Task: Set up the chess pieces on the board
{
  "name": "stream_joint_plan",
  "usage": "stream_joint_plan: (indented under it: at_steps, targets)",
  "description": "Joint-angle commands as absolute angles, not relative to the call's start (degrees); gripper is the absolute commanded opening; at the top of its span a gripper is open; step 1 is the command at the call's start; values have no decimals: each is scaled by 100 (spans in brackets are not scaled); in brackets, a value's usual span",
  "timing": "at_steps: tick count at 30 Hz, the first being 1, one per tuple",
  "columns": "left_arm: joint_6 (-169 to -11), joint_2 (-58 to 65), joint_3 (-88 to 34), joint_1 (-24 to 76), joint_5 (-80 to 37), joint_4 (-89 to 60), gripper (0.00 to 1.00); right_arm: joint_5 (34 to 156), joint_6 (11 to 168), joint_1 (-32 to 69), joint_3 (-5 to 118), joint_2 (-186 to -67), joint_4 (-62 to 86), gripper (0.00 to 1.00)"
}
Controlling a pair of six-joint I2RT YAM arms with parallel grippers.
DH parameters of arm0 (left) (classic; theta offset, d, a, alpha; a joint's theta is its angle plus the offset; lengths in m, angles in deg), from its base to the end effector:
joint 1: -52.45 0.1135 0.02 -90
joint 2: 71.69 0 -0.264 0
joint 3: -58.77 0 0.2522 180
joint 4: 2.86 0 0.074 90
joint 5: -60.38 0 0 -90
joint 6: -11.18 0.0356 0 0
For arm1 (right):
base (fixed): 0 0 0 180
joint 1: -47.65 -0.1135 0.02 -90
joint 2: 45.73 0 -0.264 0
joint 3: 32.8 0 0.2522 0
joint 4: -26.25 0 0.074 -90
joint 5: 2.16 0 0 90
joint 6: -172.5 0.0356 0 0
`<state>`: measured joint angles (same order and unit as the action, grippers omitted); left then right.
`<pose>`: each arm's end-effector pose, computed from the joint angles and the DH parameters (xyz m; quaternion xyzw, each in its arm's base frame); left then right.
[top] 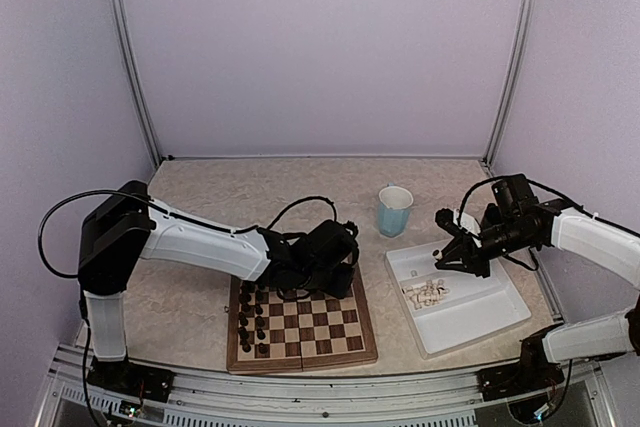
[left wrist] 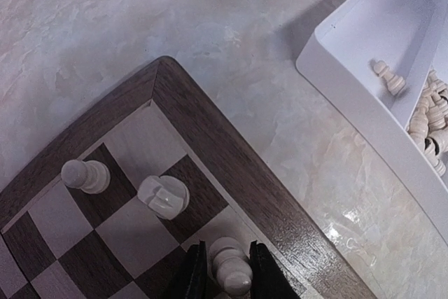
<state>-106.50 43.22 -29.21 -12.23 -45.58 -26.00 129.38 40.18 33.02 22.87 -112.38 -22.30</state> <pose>0.1908 -0.3804 0.1557 0.2504 0.8977 -0.1536 0.3283 0.2011 0.0769 0.2211 -0.5120 0.7486 0.2734 0.3204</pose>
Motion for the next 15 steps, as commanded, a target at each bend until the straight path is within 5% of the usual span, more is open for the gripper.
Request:
stream_joint_plan:
  at_steps: [1,15]
  targets:
    - [-10745,4143,-2863,-1275,-4645,-2919,25,13012,4058,3234,2227,-11279,-2225,10]
    - [-10350,2461,-2733,-1376,-4591,-3775,40,12670,3992,3051,2475,-11138,-2451,10]
